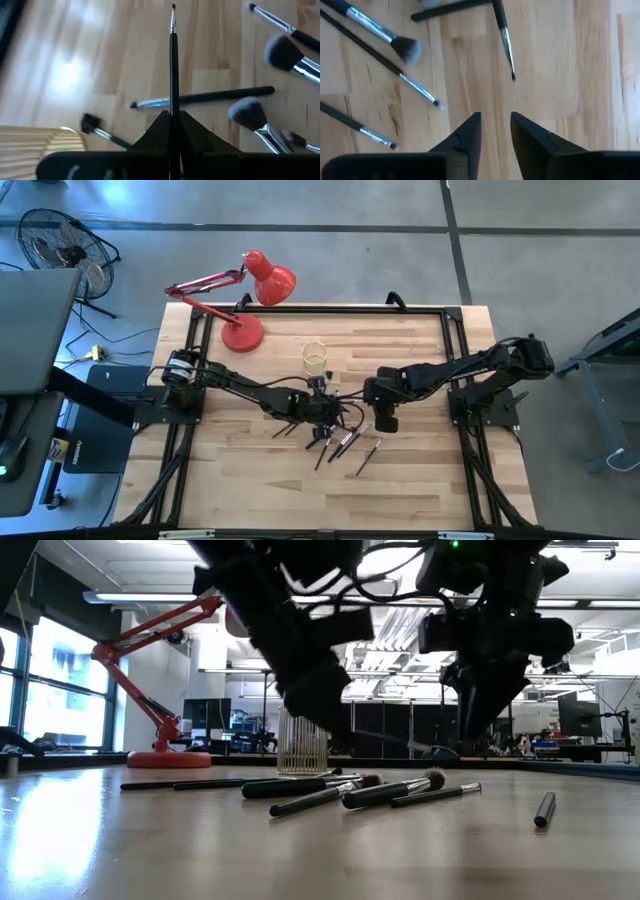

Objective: Put items in baskets/containers
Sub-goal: Put the black eyeshadow brush into the gold pen holder, then put the black powder brush into the gold pen holder

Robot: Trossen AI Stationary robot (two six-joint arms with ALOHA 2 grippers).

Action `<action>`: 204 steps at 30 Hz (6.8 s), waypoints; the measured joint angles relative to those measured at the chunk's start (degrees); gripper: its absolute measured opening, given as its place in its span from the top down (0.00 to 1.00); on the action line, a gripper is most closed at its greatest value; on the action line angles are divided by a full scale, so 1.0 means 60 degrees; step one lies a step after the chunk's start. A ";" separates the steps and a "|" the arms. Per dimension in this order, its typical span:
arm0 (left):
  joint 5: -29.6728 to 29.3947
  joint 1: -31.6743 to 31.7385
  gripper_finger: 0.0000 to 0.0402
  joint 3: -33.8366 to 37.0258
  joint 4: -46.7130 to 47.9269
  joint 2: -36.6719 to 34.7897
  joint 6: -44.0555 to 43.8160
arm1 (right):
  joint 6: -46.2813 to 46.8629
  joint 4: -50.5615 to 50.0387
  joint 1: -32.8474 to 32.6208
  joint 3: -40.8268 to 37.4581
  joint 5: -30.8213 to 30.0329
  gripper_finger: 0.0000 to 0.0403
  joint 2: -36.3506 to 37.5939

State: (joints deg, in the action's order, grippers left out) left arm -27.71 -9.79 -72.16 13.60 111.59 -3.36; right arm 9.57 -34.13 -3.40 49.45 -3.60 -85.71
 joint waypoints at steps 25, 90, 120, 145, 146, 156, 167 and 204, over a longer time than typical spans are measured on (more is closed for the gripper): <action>-0.0808 0.0088 0.97 0.4761 -1.0230 -0.1751 -0.1409 | 0.3244 1.3503 -0.0874 -0.7062 -0.3805 0.69 0.4491; -0.1792 -0.0330 0.69 0.4014 -0.5458 -0.3295 -0.1759 | 0.0777 1.1766 -0.0004 -0.3526 -0.3789 0.99 0.2197; 0.1186 0.0570 0.74 0.4018 0.0555 -0.4681 -0.5227 | -0.0832 0.6944 0.2896 0.3235 -0.1250 0.94 -0.2987; 0.1527 0.0562 0.74 0.4018 0.0462 -0.4677 -0.5161 | -0.1103 0.5348 0.2574 0.1081 -0.0686 0.82 0.0257; 0.1523 0.0552 0.74 0.4018 0.0461 -0.4677 -0.5163 | -0.0906 0.5694 0.2443 0.0455 -0.0595 0.84 0.0706; 0.1489 -0.0169 0.74 0.4021 -0.1503 -0.4677 -0.4892 | 0.0337 0.8200 -0.0002 -0.4897 -0.1588 0.97 0.4402; 0.1236 -0.0880 0.74 0.0820 0.0813 -0.2024 -0.4728 | 0.0338 1.2023 -0.1220 -0.7536 -0.2695 0.98 0.4887; 0.2815 -0.0110 0.74 -0.2823 0.3296 0.1611 -0.4177 | 0.0333 1.2203 -0.1209 -0.7501 -0.2472 1.00 0.4929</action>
State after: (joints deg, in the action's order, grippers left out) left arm -10.82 -10.45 -89.10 33.38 121.26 -28.42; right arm 11.56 39.09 -10.66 4.45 -18.43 -56.14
